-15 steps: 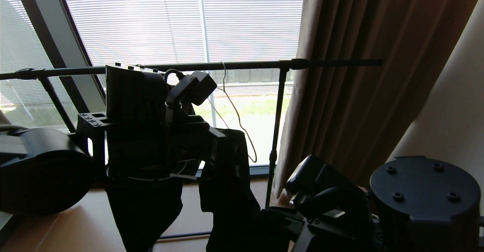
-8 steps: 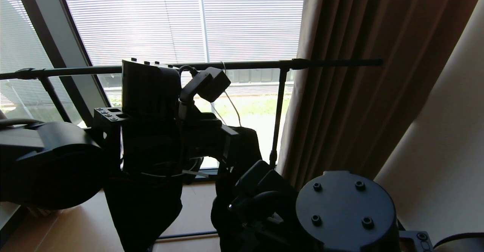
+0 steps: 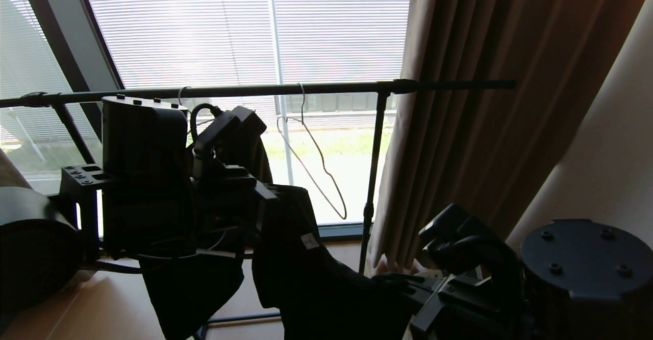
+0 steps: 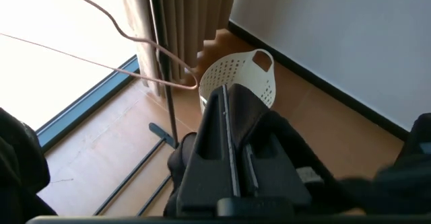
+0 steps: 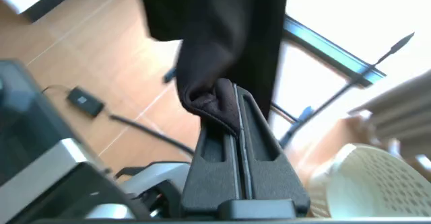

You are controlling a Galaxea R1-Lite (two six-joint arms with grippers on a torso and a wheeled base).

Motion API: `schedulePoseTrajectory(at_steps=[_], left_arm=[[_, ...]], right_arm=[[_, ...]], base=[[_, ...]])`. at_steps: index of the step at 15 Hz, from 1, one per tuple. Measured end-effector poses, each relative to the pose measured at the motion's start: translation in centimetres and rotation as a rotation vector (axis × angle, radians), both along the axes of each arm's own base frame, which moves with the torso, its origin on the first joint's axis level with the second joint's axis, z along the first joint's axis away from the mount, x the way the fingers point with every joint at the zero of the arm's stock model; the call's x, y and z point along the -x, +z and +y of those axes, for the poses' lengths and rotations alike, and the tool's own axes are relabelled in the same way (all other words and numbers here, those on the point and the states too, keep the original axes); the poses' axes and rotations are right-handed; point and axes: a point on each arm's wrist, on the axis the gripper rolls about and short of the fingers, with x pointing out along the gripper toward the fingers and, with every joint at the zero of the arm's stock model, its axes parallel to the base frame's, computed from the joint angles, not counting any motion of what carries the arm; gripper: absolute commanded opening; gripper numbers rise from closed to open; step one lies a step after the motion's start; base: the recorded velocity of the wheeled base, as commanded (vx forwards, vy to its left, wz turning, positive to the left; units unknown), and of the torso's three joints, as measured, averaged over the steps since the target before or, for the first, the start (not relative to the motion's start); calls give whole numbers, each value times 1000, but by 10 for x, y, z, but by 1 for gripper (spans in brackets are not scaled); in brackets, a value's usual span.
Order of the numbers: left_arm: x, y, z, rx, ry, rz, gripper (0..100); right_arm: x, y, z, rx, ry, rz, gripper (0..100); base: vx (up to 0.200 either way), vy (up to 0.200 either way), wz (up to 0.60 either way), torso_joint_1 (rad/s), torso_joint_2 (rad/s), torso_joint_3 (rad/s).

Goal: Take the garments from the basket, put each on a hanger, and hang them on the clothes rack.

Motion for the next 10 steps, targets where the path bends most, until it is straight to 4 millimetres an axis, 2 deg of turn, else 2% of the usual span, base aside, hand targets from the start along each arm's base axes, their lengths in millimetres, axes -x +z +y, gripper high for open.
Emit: schedulePoseTrajectory(at_steps=[2,4,7,10], left_arm=[[14,-5,9,-16,-7,7,0],[28,-13,16,-44,-20,22,0],[44,-24,16,-67,-56,55,0],[58,-36,3,-86,-132,98,0]], right_arm=[[-18,5,-18,-22,-98,-13,0],[-40,17,-22,-60,-174,-38,0],[-77,38,-5,-131,-229,-83,0],[-105,48,21,-173,-231,-109,0]], base=[[0,0,0,0,0,0],[0,0,0,0,0,0],[0,0,0,0,0,0],[0,0,0,0,0,0]])
